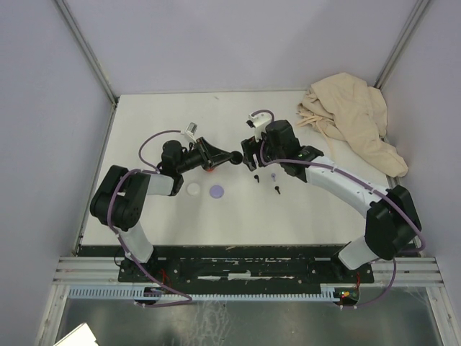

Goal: Insert the wireless bluetooth earbuds into the charging case
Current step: Open the charging case.

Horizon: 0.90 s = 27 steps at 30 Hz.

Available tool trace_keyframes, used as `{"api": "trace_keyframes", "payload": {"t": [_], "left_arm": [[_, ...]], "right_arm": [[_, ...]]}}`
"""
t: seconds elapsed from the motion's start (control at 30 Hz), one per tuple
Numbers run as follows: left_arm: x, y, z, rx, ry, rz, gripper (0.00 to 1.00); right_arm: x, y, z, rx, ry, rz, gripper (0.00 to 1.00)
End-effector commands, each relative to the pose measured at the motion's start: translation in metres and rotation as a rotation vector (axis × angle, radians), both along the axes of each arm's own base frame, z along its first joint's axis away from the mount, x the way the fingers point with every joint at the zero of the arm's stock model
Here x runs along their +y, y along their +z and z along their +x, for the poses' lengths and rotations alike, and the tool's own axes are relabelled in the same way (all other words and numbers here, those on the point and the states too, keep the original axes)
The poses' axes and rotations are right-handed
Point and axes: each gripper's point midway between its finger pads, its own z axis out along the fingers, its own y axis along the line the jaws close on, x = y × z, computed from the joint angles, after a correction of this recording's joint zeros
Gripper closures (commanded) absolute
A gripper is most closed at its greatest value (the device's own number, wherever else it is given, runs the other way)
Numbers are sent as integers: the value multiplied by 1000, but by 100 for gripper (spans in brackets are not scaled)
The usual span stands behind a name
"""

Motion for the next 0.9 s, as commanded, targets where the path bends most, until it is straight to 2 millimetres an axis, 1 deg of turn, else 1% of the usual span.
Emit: {"api": "trace_keyframes", "payload": {"t": [0.0, 0.23, 0.53, 0.63, 0.87], "left_arm": [[-3, 14, 3, -24, 10, -52, 97], [-8, 13, 1, -22, -2, -53, 97], [-10, 19, -1, -24, -11, -62, 97], [-11, 19, -2, -24, -17, -66, 97], [-11, 18, -4, -10, -19, -74, 97]], "right_arm": [[5, 6, 11, -25, -45, 45, 22], [8, 3, 15, -22, -45, 43, 22], [13, -20, 26, 6, -59, 8, 22], [14, -22, 29, 1, -65, 11, 22], [15, -18, 35, -21, -80, 21, 22]]}}
